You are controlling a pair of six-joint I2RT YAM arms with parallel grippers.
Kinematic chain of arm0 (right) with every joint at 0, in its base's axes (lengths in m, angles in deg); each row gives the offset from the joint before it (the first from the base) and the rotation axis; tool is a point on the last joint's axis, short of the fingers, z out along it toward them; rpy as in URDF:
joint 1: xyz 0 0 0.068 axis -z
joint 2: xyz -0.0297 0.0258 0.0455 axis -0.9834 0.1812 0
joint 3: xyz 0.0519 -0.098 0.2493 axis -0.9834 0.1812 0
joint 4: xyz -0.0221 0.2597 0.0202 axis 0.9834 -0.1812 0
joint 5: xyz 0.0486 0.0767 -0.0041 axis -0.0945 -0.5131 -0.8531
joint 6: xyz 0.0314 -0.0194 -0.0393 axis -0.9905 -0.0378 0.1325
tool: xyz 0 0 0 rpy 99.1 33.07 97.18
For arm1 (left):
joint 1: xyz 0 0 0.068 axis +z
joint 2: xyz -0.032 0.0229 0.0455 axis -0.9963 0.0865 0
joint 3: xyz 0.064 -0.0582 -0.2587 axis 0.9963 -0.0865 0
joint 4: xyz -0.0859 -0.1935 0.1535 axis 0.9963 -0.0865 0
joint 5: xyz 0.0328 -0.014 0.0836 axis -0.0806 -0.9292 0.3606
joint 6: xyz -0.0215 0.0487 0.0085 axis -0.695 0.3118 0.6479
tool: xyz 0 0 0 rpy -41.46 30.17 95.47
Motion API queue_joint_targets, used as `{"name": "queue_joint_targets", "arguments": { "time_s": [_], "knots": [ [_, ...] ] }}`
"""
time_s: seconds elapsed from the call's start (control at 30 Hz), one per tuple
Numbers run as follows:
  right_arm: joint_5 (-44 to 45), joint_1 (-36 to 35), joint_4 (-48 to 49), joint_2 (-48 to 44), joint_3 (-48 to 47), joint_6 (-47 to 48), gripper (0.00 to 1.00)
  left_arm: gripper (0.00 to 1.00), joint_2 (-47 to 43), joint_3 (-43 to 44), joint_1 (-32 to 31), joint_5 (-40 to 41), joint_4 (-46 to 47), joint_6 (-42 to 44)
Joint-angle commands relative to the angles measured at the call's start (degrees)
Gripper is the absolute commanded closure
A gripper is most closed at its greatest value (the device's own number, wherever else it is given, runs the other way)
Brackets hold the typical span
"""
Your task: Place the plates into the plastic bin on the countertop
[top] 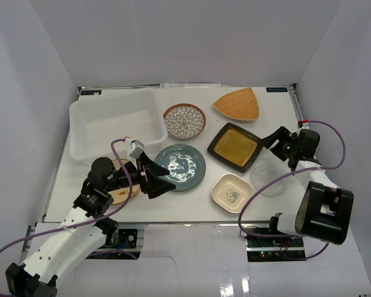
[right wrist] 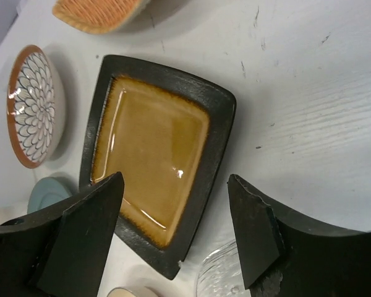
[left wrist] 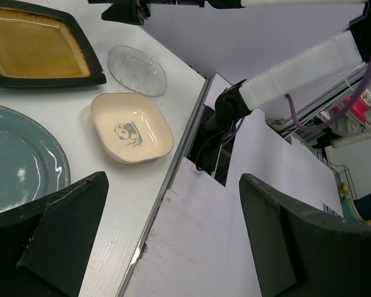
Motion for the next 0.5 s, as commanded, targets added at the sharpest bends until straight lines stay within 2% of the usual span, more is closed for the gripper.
{"name": "queue_joint_targets", "arguments": {
  "time_s": [0.0, 0.23, 0.47],
  "knots": [
    [-6.9, 0.5, 7.0, 6.8, -3.2, 3.6, 0.26, 0.02, -0.6, 1.9, -0.8, -0.1, -0.8, 1.3],
    [-7.4, 1.9, 7.7, 16.5, -5.7, 4.8, 0.31, 0.02, 0.0, 2.2, -0.9, 0.8, -0.9, 2.1],
    [-16.2, 1.9, 16.4, 26.5, -6.0, -1.7, 0.4, 0.02, 2.1, 2.1, -0.8, 1.2, -0.9, 1.5]
  ]
}}
